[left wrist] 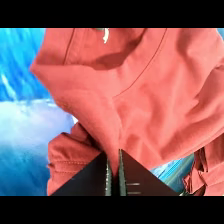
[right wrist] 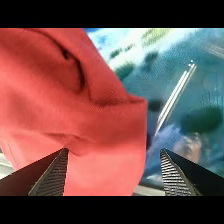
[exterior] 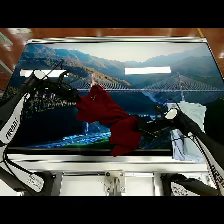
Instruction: Fold the shirts.
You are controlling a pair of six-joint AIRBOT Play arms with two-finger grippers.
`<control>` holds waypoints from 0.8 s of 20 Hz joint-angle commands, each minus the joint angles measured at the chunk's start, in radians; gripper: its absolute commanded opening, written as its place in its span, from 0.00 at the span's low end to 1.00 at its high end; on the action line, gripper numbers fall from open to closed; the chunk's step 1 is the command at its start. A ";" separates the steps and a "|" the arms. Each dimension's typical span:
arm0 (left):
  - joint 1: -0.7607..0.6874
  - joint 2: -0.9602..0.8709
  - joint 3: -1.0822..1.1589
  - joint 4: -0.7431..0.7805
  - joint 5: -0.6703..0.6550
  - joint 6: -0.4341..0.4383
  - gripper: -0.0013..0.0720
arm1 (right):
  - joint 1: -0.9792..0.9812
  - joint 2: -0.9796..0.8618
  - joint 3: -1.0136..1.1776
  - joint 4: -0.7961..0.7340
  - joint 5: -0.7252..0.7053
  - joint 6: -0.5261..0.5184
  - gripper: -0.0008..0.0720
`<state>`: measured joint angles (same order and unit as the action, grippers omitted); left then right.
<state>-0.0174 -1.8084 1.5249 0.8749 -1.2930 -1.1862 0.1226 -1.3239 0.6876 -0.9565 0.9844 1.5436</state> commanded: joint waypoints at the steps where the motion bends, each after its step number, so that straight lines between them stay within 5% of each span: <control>1: -0.001 0.005 0.001 -0.001 -0.002 0.000 0.07 | 0.019 -0.051 -0.002 0.059 -0.027 -0.016 0.90; 2: -0.001 0.005 0.001 -0.001 -0.002 0.000 0.07 | 0.031 -0.072 -0.001 0.079 -0.027 -0.023 0.70; 4: 0.000 0.008 0.001 -0.001 0.000 0.001 0.07 | 0.036 -0.087 -0.001 0.101 -0.021 -0.046 0.12; 10: 0.021 0.165 0.084 0.030 0.072 -0.003 0.07 | -0.069 0.148 0.085 0.087 0.047 -0.223 0.10; 16: 0.036 0.465 0.449 0.029 0.107 -0.012 0.07 | -0.153 0.457 0.518 0.084 0.145 -0.265 0.10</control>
<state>0.0139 -1.4734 1.8214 0.9009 -1.2186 -1.1892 -0.0017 -0.9909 1.0164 -0.8715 1.0939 1.3071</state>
